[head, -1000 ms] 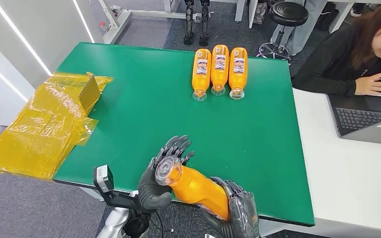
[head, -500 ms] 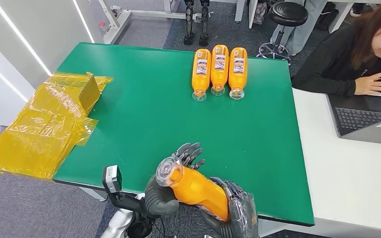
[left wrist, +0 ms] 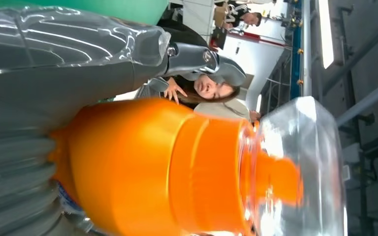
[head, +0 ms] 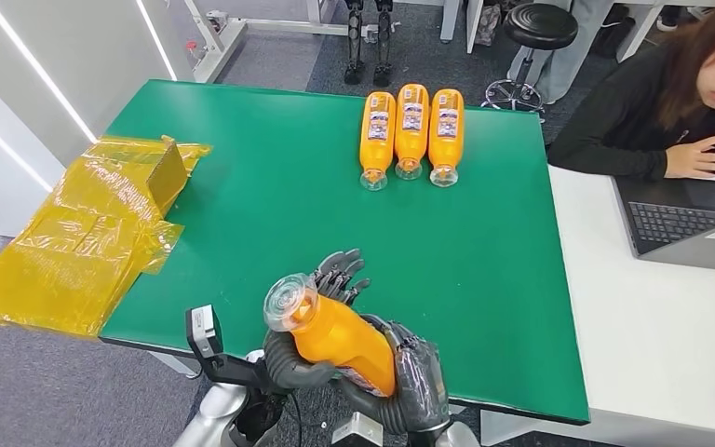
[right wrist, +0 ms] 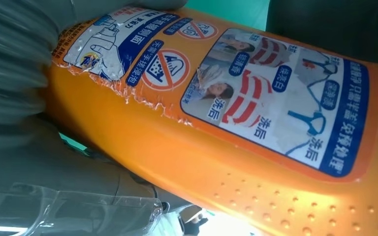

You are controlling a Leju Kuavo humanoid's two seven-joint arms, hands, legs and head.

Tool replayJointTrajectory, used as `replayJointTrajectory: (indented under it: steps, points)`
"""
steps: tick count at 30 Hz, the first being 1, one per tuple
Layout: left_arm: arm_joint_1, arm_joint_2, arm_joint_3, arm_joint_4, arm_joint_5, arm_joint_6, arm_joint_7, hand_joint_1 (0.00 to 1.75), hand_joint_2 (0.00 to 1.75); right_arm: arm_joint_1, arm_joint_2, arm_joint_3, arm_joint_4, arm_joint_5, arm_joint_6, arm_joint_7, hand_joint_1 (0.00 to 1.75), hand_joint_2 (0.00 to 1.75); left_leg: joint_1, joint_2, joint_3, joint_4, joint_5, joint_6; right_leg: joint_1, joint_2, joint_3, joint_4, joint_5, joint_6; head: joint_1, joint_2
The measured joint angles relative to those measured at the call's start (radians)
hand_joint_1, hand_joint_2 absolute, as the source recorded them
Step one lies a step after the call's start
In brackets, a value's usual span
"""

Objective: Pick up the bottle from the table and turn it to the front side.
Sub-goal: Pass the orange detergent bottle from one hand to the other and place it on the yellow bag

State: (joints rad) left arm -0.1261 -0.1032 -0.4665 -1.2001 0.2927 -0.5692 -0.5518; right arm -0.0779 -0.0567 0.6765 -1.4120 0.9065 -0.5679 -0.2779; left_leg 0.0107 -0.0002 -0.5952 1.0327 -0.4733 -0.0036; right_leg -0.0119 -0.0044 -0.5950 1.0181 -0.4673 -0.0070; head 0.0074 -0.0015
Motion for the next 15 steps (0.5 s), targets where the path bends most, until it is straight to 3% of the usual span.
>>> replayJointTrajectory:
  steps: [15]
  points:
    - [-0.051,0.006,0.006,0.011,-0.008,0.039,0.002,1.75,1.75,-0.058,0.031,0.002,0.034,-0.020,0.028,0.030,1.75,1.75,0.000,0.000,0.000,0.000,0.000,0.000,0.000,0.000,0.000,0.000,0.000,0.000,0.000,0.000]
